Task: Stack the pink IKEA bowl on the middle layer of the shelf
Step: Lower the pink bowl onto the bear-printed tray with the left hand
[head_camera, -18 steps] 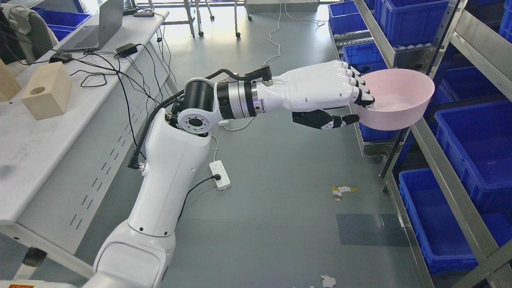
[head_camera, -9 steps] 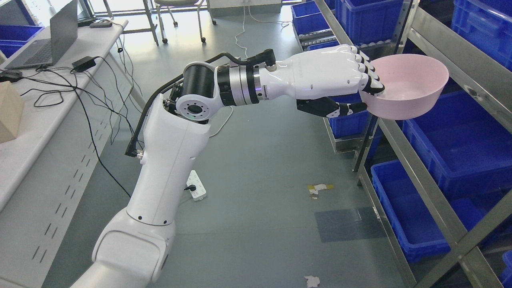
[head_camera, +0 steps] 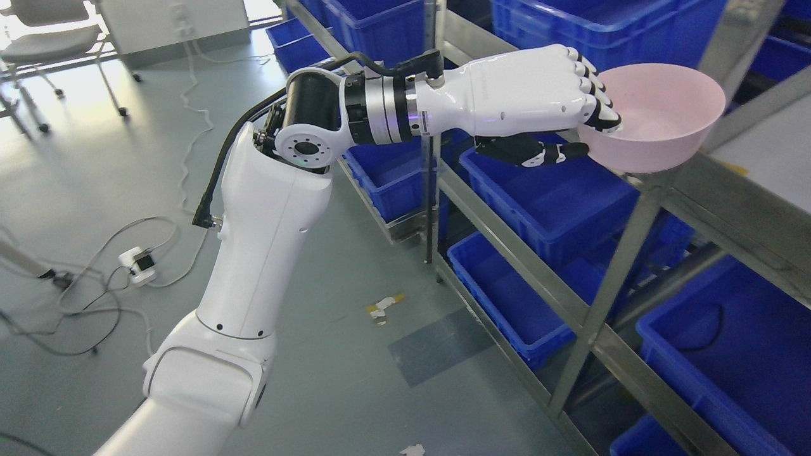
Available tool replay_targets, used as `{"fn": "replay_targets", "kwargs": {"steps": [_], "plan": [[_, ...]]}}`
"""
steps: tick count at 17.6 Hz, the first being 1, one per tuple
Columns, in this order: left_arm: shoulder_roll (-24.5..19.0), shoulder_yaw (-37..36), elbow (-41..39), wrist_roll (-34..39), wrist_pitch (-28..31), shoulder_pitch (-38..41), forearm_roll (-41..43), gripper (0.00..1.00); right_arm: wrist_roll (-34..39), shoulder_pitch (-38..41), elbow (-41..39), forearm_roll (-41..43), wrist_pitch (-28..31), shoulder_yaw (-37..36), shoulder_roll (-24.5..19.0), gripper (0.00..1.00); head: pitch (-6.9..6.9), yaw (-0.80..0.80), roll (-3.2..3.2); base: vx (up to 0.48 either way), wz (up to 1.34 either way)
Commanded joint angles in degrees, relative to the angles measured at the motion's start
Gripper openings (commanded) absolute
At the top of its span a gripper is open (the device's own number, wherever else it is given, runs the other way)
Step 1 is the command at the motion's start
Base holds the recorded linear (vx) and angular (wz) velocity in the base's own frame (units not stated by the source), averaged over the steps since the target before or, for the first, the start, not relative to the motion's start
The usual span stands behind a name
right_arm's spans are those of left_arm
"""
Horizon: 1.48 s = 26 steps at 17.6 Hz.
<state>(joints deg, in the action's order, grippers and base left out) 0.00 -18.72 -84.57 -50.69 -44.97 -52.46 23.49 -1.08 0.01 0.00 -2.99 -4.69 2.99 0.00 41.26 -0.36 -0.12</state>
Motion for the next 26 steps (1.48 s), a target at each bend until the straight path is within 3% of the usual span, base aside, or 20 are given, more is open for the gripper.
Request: {"fn": "replay_targets", "kwargs": {"steps": [1,8,15,22,26], "plan": [[-1.00,-0.35,2.21,-0.02,-0.03,-0.35,2.17,0.03,0.02,0.17,-1.00,0.00,0.03,0.00,1.00,1.00,0.00,0.00,0.00,0.083,-1.11],[-1.00,1.67,5.29,-2.21,-0.03,-3.17,4.28,0.04,0.02,0.17,-1.00,0.00,0.03,0.00,1.00,1.00,0.00,0.00,0.00,0.069,-1.04],[-1.00,8.78,5.56,-5.47,-0.03,-3.79,17.98,0.04,0.02,0.17,-1.00,0.00,0.03,0.00,1.00,1.00,0.00,0.00,0.00,0.056,-0.88],[-3.07,8.79,7.05,-6.52,-0.03,-2.91,20.45,0.04,0.02,0.17,-1.00,0.00,0.03,0.00,1.00,1.00,0.00,0.00,0.00,0.059,-0.48],[-3.43,8.79,12.50,-5.91,-0.03,-3.17,24.23,0.03,0.02,0.17,-1.00,0.00,0.03,0.00,1.00,1.00,0.00,0.00,0.00,0.019,-0.14]]}}
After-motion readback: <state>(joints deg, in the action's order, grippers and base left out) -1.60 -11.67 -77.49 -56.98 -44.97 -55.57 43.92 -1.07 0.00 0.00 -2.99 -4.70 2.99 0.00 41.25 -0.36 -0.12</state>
